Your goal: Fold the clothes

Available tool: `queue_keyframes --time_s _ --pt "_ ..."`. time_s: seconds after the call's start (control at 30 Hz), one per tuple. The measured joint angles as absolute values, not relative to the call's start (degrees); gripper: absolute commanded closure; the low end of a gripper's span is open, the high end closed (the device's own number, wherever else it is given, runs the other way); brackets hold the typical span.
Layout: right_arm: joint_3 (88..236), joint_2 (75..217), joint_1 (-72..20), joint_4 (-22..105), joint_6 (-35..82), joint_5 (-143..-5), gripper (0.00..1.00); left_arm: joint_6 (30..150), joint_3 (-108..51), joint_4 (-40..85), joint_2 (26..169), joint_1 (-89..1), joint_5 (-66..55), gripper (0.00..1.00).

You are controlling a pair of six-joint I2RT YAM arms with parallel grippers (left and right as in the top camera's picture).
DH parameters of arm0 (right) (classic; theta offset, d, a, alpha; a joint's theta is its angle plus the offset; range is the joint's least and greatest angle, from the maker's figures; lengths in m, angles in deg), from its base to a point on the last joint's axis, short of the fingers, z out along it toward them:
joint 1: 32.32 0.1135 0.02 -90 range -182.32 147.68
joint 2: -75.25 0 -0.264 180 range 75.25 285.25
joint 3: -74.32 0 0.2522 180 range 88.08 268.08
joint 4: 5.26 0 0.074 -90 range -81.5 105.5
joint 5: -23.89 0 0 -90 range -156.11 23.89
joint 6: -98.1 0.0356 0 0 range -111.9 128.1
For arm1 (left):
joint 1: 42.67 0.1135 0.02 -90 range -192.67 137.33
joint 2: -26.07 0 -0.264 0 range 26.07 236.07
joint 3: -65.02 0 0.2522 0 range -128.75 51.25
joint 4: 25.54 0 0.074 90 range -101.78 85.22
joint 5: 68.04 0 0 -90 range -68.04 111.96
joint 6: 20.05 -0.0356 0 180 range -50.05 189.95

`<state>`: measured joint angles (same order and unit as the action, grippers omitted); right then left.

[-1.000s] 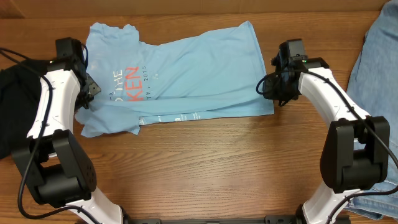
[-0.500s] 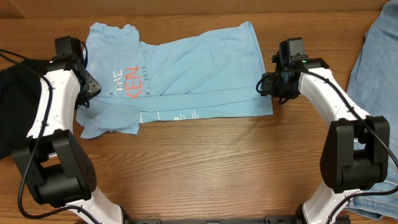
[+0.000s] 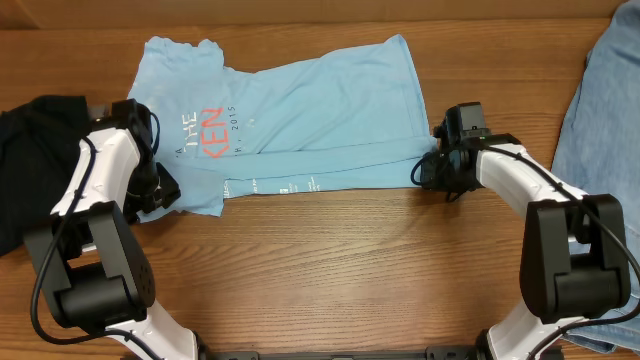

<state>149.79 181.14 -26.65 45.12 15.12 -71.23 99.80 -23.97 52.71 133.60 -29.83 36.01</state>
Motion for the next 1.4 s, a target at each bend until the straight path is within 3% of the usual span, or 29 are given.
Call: queue_keyframes --time_s 0.3,0.33,0.5,0.53,0.83,1.1,1.17,1.2,1.23,1.4 --pt "149.4 180.83 -26.65 45.58 15.12 -71.21 0.59 99.34 -22.35 44.99 133.69 -29.83 35.44 0.4" --pt "149.4 180.79 -26.67 45.64 15.12 -71.23 0.59 98.4 -22.33 43.88 133.69 -29.83 34.37 0.44" --pt "149.4 180.75 -26.67 45.84 15.1 -71.23 0.58 96.13 -22.33 42.39 133.69 -29.83 30.8 0.91" --pt "149.4 180.75 -26.65 45.82 15.12 -71.23 0.58 95.95 -22.33 42.35 133.69 -29.83 30.58 0.96" --pt "149.36 180.75 -26.67 45.8 15.12 -71.25 0.58 93.46 -23.4 45.56 133.66 -29.83 24.38 0.96" --pt "149.33 180.72 -26.67 45.8 15.1 -71.25 0.59 93.37 -30.98 36.82 129.36 -29.83 18.45 0.96" --pt "149.29 180.72 -26.67 45.77 15.1 -71.23 0.59 93.4 -30.98 34.63 129.36 -29.83 18.43 0.87" --pt "149.29 180.72 -26.65 45.8 15.12 -71.23 0.58 93.4 -30.98 33.91 129.36 -29.83 18.41 0.72" --pt "149.29 180.72 -26.67 45.82 15.12 -71.23 0.58 93.48 -30.98 32.82 129.36 -29.83 18.3 0.68" --pt "149.27 180.7 -26.67 45.77 15.15 -71.21 0.59 93.55 -31.05 38.94 129.36 -29.83 19.72 0.64"
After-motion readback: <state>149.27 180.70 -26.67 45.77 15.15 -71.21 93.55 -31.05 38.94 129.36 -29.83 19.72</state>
